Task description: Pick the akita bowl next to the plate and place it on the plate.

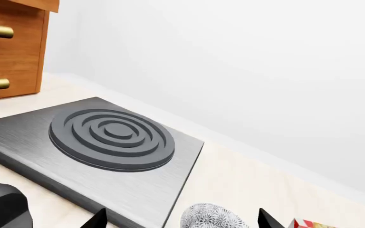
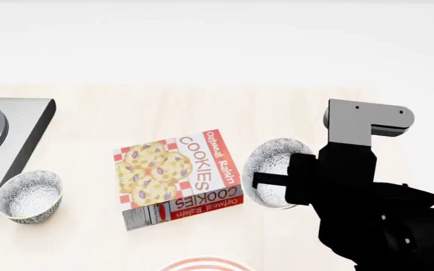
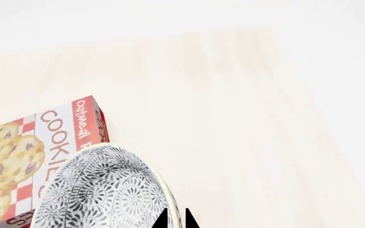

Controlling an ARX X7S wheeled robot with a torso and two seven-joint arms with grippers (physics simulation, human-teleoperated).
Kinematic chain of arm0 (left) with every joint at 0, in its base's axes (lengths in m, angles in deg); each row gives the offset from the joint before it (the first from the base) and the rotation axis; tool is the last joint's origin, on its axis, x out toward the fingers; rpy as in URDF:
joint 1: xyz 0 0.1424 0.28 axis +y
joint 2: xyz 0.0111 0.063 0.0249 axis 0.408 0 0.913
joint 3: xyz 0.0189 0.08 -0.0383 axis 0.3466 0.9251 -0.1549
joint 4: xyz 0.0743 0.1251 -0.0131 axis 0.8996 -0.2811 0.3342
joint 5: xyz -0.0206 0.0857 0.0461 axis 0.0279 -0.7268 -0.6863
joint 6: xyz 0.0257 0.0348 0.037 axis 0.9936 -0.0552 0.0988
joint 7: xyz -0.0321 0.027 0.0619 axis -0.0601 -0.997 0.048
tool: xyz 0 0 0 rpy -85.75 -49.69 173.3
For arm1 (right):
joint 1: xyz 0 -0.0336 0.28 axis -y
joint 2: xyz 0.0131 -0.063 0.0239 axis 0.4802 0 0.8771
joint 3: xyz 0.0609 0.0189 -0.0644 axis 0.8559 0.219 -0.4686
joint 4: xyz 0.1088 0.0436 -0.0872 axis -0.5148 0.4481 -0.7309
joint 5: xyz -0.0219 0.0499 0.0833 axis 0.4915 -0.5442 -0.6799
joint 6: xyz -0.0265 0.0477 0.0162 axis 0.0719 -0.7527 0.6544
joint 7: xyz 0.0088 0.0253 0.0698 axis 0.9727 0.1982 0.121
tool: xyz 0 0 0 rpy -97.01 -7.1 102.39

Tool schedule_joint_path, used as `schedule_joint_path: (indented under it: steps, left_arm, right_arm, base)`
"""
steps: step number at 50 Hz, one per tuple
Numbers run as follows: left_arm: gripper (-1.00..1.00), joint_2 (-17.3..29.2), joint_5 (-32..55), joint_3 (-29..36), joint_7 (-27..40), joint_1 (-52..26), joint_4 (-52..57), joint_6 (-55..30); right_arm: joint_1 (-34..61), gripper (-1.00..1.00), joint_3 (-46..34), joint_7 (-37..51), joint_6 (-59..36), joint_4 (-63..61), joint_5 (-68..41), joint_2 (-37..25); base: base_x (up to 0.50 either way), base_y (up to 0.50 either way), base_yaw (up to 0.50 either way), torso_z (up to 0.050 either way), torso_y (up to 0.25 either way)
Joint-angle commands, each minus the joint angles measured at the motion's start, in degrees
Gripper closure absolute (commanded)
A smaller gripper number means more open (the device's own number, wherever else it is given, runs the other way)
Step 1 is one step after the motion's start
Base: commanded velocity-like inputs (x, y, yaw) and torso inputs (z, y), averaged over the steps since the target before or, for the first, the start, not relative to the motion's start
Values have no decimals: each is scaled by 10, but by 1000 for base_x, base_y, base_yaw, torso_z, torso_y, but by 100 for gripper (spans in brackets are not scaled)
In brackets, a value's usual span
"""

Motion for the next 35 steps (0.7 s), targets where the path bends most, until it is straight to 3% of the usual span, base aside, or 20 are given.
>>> schedule_joint_path:
  steps: [1, 3, 12, 19, 26, 35]
  left_arm:
    - [-100, 1, 1, 1, 2, 2, 2, 1]
    - [-100, 1, 1, 1, 1, 1, 0, 3]
    - [-100, 2, 1, 3, 2, 3, 1, 4]
    - [-100, 3, 3, 2, 4, 4, 3, 3]
    - [-100, 4, 4, 3, 4, 4, 3, 4]
    - [-100, 5, 5, 3, 4, 3, 1, 4]
  right_arm:
    - [-10, 100, 47, 49, -101, -119, -55, 8]
    - [-13, 100, 56, 52, -118, -135, -75, 10]
    - [-32, 100, 80, 227, -124, -114, -354, -22]
    - [-46, 100, 73, 265, -111, -103, -415, -34]
    - [-58, 100, 80, 366, -111, -58, -551, -38]
    - [-72, 100, 55, 348, -92, -50, -561, -47]
  base:
    - [0, 0, 0, 0, 0]
    - [0, 0, 0, 0, 0]
    - [0, 0, 0, 0, 0]
    - [0, 0, 0, 0, 0]
    - [0, 0, 0, 0, 1]
    - [0, 0, 0, 0, 0]
